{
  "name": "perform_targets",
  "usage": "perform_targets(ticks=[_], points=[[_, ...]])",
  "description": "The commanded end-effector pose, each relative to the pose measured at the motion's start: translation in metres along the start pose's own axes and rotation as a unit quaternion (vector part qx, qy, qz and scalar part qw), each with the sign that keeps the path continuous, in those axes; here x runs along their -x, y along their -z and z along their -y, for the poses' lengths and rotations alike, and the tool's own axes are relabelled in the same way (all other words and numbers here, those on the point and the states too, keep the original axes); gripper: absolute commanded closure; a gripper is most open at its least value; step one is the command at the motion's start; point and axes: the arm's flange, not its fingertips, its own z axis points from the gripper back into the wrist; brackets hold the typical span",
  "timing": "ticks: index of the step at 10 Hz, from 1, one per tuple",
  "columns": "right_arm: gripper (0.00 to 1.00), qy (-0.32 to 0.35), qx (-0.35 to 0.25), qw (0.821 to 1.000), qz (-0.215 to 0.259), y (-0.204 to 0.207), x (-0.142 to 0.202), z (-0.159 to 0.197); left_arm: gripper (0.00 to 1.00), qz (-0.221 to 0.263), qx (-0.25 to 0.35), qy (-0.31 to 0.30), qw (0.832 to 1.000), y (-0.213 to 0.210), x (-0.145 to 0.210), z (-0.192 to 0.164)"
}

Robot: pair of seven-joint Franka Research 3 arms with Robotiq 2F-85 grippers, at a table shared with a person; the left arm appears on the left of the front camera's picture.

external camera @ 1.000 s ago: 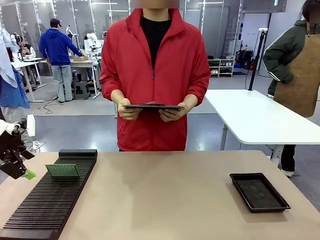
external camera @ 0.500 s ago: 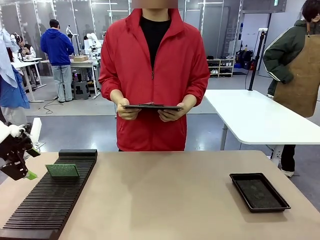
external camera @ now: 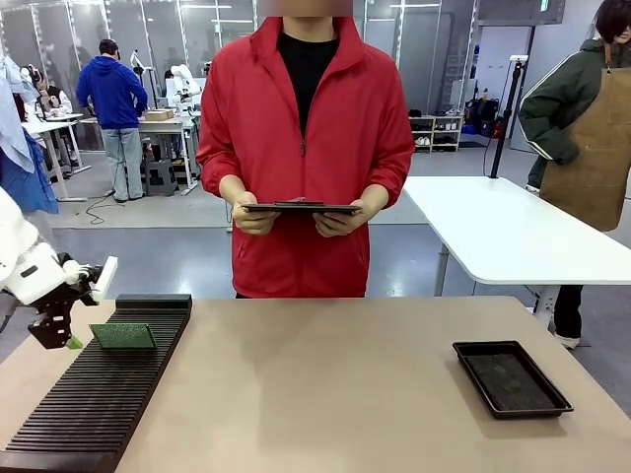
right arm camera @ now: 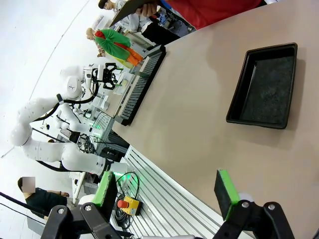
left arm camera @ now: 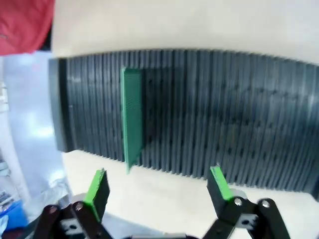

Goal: Inspect the PCB.
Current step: Pick up the Blank PCB and present it to the human.

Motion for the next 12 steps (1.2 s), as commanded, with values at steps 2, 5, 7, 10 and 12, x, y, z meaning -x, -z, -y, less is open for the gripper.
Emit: perform_targets(ticks=[2, 5, 7, 10, 12], points=[[0.00, -0.009, -0.003, 1.000, 0.005, -0.001, -0.001, 0.000, 0.00, -0.036, 0.013, -0.025, 0.999, 0.023, 0.003, -0.036], [0.00, -0.009, -0.003, 1.000, 0.005, -0.001, -0.001, 0.000, 0.00, -0.042, 0.034, -0.035, 0.998, 0.045, 0.012, -0.058], [0.00, -0.009, -0.003, 1.000, 0.005, -0.001, -0.001, 0.000, 0.00, -0.043, 0.034, -0.041, 0.998, 0.062, 0.014, -0.065], [0.00, -0.009, -0.003, 1.000, 0.005, -0.001, -0.001, 0.000, 0.42, -0.034, 0.054, -0.036, 0.997, 0.073, 0.015, -0.062], [0.00, -0.009, -0.003, 1.000, 0.005, -0.001, -0.001, 0.000, 1.00, -0.045, 0.064, -0.031, 0.996, 0.077, 0.015, -0.056]])
